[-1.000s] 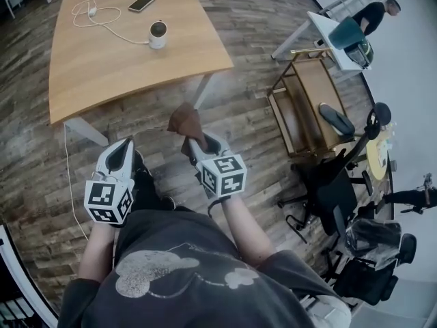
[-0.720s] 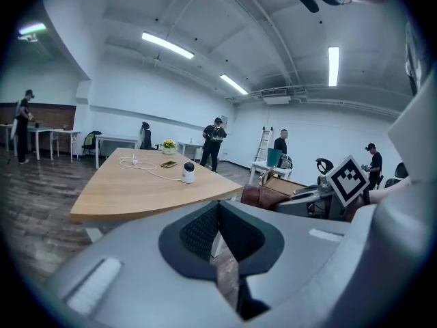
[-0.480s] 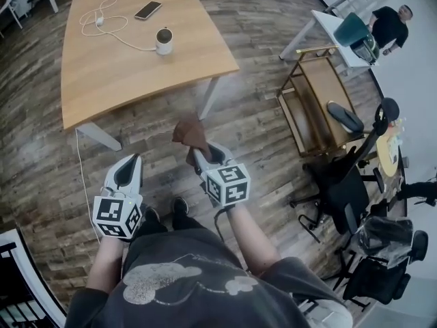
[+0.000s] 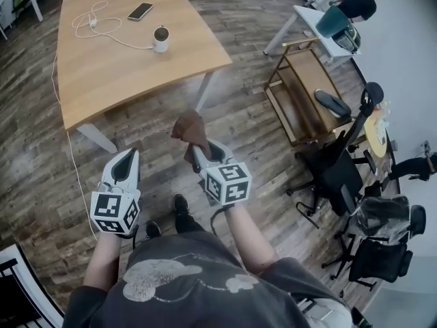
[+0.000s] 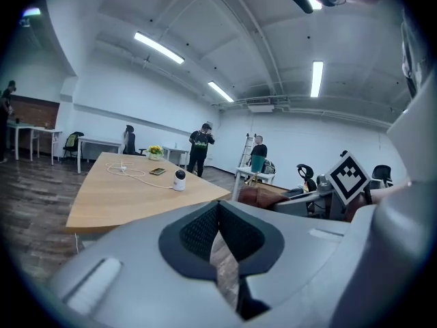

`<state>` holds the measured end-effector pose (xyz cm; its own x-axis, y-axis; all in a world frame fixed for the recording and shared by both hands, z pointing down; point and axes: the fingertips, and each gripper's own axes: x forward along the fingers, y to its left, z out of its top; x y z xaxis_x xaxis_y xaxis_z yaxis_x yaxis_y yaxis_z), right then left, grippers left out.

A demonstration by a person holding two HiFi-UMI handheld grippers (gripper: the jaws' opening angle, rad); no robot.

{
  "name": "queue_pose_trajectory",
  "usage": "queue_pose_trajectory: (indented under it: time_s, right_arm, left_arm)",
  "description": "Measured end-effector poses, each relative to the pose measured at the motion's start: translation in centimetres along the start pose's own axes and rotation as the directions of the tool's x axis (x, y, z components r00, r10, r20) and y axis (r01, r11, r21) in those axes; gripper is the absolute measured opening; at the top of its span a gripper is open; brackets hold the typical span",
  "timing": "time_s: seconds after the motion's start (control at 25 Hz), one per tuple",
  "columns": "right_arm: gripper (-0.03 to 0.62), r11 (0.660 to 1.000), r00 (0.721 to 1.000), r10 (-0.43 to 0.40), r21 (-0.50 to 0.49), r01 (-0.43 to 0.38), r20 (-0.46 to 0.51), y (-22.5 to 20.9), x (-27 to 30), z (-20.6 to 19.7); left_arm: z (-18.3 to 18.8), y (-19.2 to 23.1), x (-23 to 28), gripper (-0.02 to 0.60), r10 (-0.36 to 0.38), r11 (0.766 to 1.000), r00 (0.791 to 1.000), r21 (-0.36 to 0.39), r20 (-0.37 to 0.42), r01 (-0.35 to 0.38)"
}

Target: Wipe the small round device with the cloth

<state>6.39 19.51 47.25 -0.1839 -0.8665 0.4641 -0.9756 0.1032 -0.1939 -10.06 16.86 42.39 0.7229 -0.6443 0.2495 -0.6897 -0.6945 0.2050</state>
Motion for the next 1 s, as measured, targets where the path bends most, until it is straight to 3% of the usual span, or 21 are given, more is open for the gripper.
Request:
queue_pose_trajectory:
  time_s: [0.36,1.0]
  right_arm:
    - [0.078,0.999,1.000,0.008,-0.040,-0.008,0.001,5.3,-2.2,-1.6]
    - [0.077,0.998,1.000,-0.013,-0.057,0.012,-0.017,8.6,-5.1,-4.8]
  left_arm:
    - [-0.4,2.2,-4.4,0.018,0.009,1.000,1.000,-0.007,0.023,-0.009]
    - [-1.7,1.3,-8.4,0.018,-0.026,1.000,0.999,0.009,0.025,0.026]
